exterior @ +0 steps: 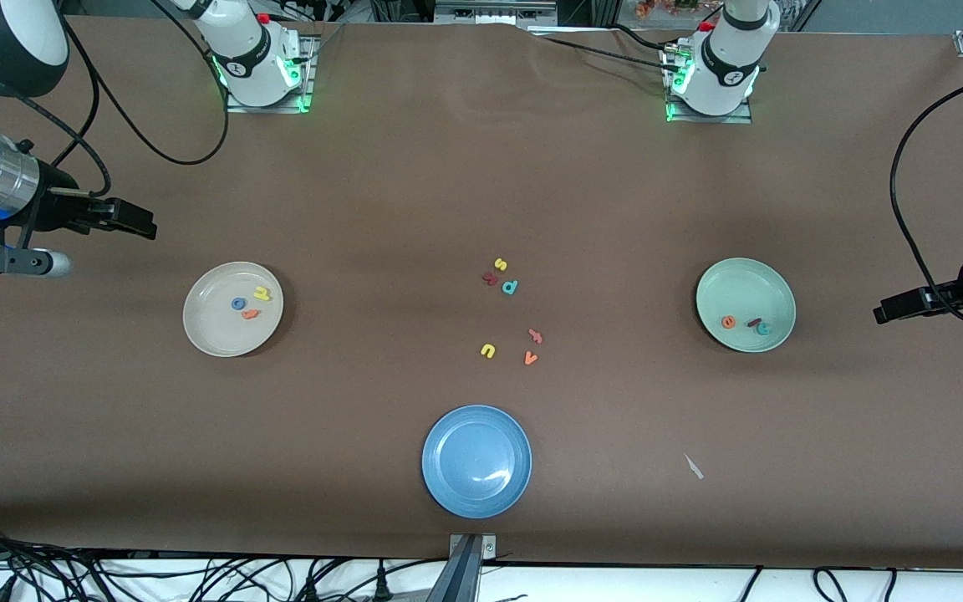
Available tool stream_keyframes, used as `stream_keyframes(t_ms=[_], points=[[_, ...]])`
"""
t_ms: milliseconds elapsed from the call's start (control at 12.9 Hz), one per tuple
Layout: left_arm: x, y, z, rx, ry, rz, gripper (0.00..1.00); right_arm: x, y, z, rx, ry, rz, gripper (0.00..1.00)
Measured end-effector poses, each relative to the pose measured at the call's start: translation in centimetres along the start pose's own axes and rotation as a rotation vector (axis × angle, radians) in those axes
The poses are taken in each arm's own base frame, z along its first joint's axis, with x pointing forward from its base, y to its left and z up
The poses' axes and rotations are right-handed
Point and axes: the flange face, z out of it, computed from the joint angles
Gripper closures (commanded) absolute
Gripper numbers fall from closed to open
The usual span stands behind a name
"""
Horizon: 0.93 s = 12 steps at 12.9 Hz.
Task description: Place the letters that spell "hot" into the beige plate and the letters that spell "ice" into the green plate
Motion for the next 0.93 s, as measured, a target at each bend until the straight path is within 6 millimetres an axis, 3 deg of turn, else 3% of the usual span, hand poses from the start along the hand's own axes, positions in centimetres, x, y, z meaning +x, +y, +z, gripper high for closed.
stream_keyframes(t_ms=[388,931], points=[[0.5,-0.1,0.7,-0.002,0.002,0.009,0.00,0.1,-1.3,-0.2,0.000,0.007,-0.023,0.00],[0.6,-0.3,1.1,-0.002,-0.003,0.022,0.00,0.2,-1.1,-0.1,0.000,0.004,-0.019,0.00]])
